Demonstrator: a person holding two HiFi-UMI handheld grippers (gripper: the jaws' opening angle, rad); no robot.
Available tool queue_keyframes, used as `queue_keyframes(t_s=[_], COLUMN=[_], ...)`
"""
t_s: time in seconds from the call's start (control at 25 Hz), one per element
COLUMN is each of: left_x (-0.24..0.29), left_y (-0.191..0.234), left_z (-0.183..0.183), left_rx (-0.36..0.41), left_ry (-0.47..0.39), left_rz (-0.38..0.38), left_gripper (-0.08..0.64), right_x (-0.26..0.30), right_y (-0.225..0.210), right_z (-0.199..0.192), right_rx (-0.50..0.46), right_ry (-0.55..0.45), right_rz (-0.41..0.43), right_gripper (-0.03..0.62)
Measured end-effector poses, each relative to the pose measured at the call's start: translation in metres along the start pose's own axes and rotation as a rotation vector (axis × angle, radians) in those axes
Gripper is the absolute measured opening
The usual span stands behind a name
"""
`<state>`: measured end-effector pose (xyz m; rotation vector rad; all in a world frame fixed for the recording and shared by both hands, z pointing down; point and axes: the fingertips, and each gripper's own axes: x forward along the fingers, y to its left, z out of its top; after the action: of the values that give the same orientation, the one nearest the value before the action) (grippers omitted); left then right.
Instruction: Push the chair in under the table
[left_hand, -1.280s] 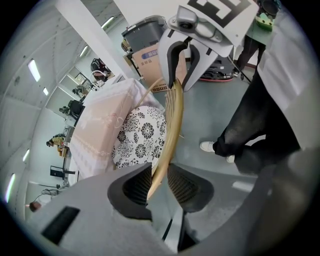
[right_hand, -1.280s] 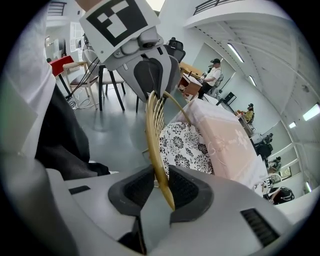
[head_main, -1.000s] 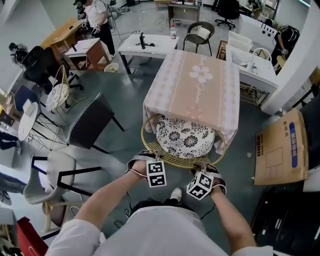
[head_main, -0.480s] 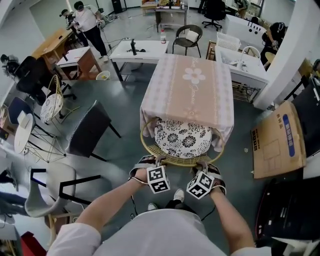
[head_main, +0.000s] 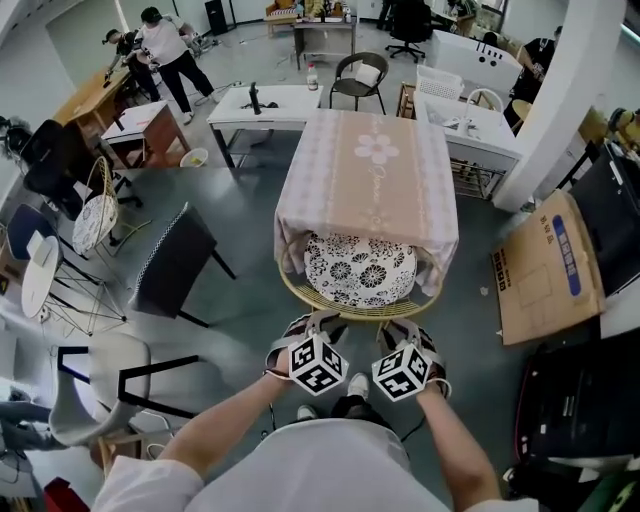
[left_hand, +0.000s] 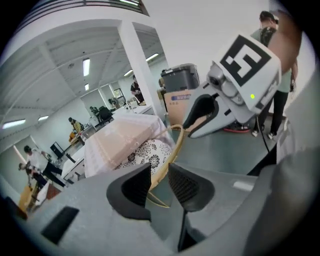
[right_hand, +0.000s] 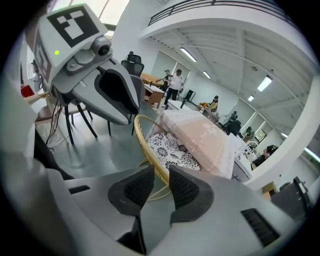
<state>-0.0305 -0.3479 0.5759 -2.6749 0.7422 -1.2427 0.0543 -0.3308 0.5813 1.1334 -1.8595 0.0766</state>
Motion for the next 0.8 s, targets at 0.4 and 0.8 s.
queue_keyframes(t_s=[0.4,0.8], left_x=[-0.056,-0.093], left_y=[-0.013,-0.01], left_z=[0.04,0.066], left_rx=[-0.324,-0.457], left_ry=[-0.228,-0.35], left_rz=[0.008,0.03], left_gripper=[0.101,0.006], right_x=[-0.069,-0.105], right_y=[0.001,0.011], right_z=[0.048,0.076], right_rx=[0.282,0.471], right_ry=[-0.203,-0.345], right_rz=[-0.075,-0.046], right_gripper=[0.06,0.003])
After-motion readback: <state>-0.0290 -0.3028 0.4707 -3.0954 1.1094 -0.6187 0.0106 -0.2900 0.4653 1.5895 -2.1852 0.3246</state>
